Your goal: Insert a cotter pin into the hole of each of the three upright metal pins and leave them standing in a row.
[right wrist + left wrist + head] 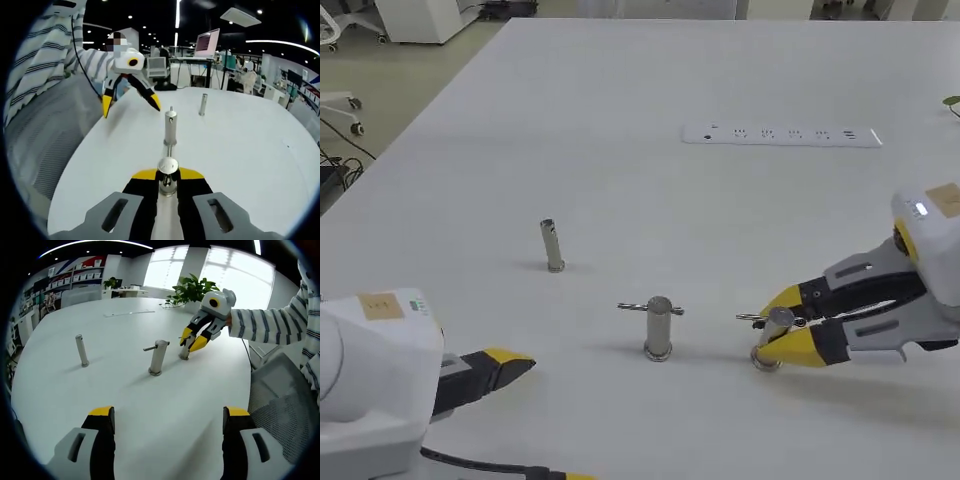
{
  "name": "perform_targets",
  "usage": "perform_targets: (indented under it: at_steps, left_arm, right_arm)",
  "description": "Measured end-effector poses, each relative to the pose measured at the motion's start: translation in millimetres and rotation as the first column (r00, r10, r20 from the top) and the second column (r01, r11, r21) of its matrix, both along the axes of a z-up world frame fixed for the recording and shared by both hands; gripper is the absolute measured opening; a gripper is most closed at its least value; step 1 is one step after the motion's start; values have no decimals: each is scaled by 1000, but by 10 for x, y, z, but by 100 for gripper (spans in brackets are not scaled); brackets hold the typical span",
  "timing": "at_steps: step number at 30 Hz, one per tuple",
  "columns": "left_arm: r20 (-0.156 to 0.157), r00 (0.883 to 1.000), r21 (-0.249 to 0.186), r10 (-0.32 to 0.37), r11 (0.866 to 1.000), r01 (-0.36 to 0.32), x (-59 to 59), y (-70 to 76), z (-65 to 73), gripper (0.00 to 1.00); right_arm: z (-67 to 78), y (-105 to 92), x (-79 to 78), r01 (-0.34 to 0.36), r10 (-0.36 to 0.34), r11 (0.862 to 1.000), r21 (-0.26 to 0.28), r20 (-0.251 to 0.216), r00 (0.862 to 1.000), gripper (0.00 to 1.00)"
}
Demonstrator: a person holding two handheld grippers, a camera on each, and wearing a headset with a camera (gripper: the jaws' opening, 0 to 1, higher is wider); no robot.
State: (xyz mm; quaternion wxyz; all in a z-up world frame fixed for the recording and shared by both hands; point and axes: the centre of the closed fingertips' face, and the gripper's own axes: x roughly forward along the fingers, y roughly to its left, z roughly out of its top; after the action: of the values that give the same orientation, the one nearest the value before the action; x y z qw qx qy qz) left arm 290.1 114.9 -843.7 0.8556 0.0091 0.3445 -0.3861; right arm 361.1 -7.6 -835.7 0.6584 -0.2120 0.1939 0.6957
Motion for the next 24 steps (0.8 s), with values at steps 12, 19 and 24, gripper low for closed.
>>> perform_targets:
  at_steps: [12, 19, 24]
  left_arm:
    - [2, 1000, -5, -16, 1000, 16, -34, -13, 45, 88]
    - [4, 1000, -11, -20, 1000, 20, -48, -25, 51, 88]
    - [6, 1000, -13, -15, 1000, 15, -55, -1, 60, 88]
  right_arm:
    - [-1, 4, -4, 0, 0, 1000, -15, -29, 1000, 15]
    - [-35, -6, 10, 20, -21, 999, -28, -31, 999, 25]
    - [-47, -33, 21, 50, -51, 998, -24, -47, 998, 29]
